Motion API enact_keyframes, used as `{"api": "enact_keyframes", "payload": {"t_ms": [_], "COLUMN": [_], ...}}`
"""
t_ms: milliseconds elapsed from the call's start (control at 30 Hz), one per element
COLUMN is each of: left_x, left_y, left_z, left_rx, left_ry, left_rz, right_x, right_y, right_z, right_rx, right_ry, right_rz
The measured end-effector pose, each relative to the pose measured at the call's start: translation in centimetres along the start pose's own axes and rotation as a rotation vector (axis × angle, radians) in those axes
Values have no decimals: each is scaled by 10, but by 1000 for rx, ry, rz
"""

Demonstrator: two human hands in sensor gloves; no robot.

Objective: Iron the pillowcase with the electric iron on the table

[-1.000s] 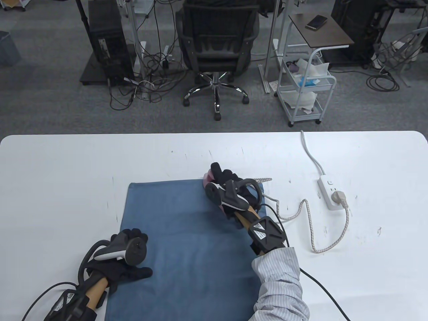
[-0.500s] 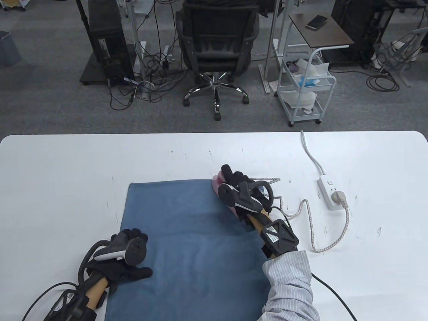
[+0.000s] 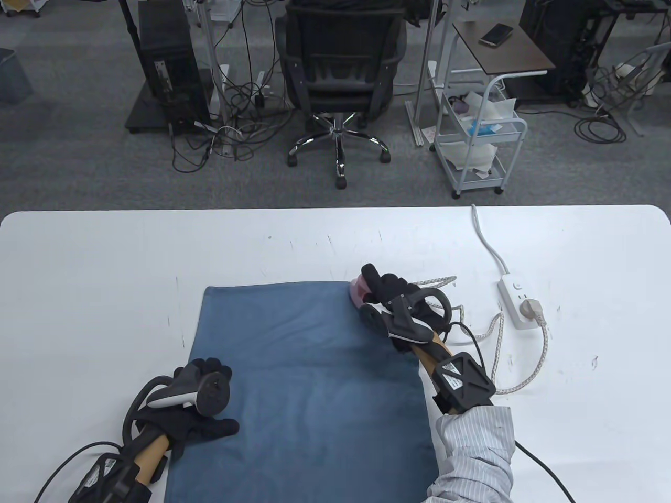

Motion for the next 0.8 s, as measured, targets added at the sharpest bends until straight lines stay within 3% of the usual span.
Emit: {"api": "enact_keyframes", "payload": {"t_ms": [167,533,633,800], "left_x": [0,-1,-2,-18], "left_y": [0,0,1,7], "left_z": [0,1,13,36], "left_rx": [1,1,-27,-21], "left_ry": [1,-13,-64,-44], "left_rz": [-2,-3,19,35], "right_x": [12,2,10,35], "right_y": [0,-72,-73,-58], "right_z": [6,18,7,-20], "right_rx": [-19,26,-112,-116], "right_ry": [4,77,126,139], "right_rz": [-12,193,108,-41]}}
Point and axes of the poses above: the tracker on the back of each hand, its own y axis roughly to the thumb side, its own x axis roughly from the fingertips to the wrist, z = x × y, the point moved 5 cm from there along -x, roughly from the wrist to the fingertips, and after that the axes turned 9 degrees about y, right-handed, at the moved point
